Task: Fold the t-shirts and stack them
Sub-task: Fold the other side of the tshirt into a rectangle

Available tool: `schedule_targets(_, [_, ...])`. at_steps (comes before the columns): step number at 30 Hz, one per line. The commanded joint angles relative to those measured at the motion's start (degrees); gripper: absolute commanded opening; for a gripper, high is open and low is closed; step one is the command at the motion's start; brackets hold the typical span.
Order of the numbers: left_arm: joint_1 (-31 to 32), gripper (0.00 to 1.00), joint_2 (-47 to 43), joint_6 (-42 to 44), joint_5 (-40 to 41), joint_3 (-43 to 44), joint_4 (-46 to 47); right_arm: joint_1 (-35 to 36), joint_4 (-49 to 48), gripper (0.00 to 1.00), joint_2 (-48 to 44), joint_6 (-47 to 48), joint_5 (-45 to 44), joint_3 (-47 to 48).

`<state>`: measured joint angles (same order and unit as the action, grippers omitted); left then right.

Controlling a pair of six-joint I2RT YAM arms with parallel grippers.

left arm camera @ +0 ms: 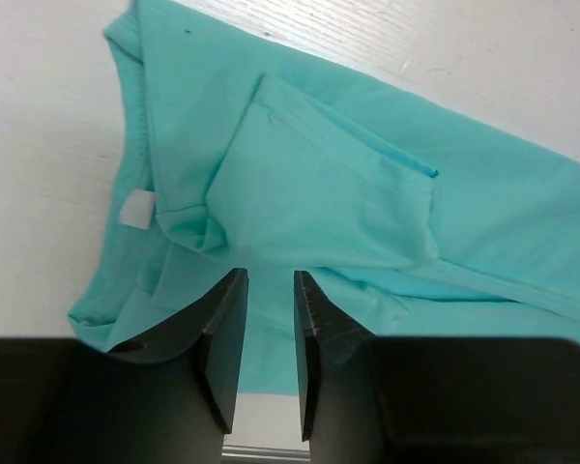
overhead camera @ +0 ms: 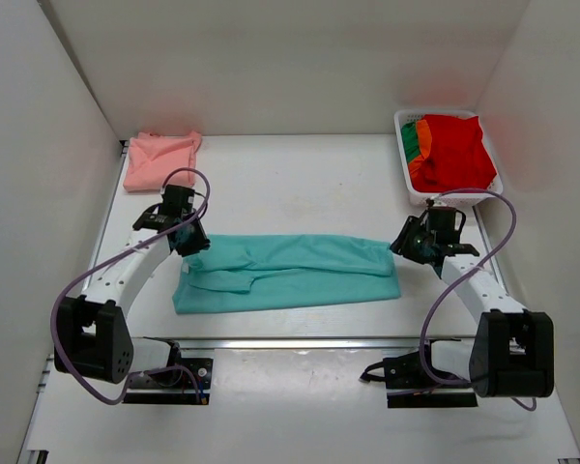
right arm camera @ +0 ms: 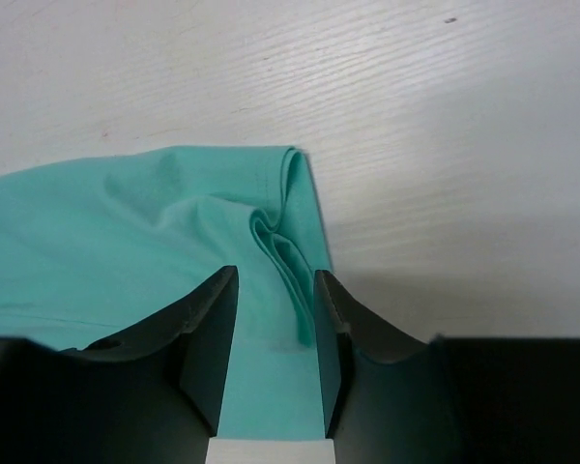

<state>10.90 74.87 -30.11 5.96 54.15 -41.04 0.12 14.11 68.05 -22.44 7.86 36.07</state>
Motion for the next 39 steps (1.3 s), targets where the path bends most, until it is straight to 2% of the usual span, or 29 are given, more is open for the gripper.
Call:
schedule_targets(1, [0.5, 0.37, -1.4, -1.7, -3.2, -0.4, 1.4, 0.3, -2.2, 0.33, 3.5, 0.9, 3.7, 3.6])
schedule_targets(2, [0.4, 0.35, -1.6, -2.1, -4.4, -1.2, 2.4, 0.7, -2.4, 0.30, 5.1, 0.9, 3.7, 4.4])
schedule_targets(5, [1.2, 0.34, -1.3, -2.9, -6.5, -4.0, 3.8, 1.4, -2.9, 0.30, 8.5, 1.7, 6.5, 5.1])
schedule_targets(13, [3.8, 0.31, -1.1, -7.1, -6.6, -11.2, 7.5, 2.4, -3.6, 0.39, 13.9, 1.4, 8.5, 6.7])
schedule_targets(15, [4.2, 0.31, -0.5, -7.2, -6.5, -11.6, 7.4, 1.7, -4.1, 0.39, 15.7, 1.6, 10.2, 7.1])
schedule_targets(17, [4.4, 0.32, 1.0, -7.2, -6.0, -12.0, 8.0, 1.7, -4.2, 0.34, 16.7, 1.6, 12.1, 7.7])
schedule_targets(19, [5.2, 0.28, 1.7, -7.4, -6.1, -12.8, 8.4, 1.9, -3.8, 0.09, 17.8, 1.4, 11.7, 8.7])
schedule_targets(21, [4.9, 0.27, 2.2, -8.1, -6.0, -13.7, 9.0, 2.3, -4.8, 0.00, 17.9, 0.9, 11.5, 9.4])
schedule_targets(28, [5.1, 0.26, 3.4, -8.2, -6.4, -15.2, 9.7, 2.1, -6.1, 0.00, 18.0, 1.5, 7.7, 13.0])
schedule_targets(32, [4.9, 0.26, 3.6, -8.1, -6.0, -14.3, 9.7, 2.3, -3.3, 0.00, 19.0, 3.5, 3.1, 15.9])
schedule_targets(39, [4.2, 0.29, 3.9, -7.6, -4.6, -12.3, 8.4, 1.5, 1.5, 0.02, 17.2, 4.5, -4.1, 15.2])
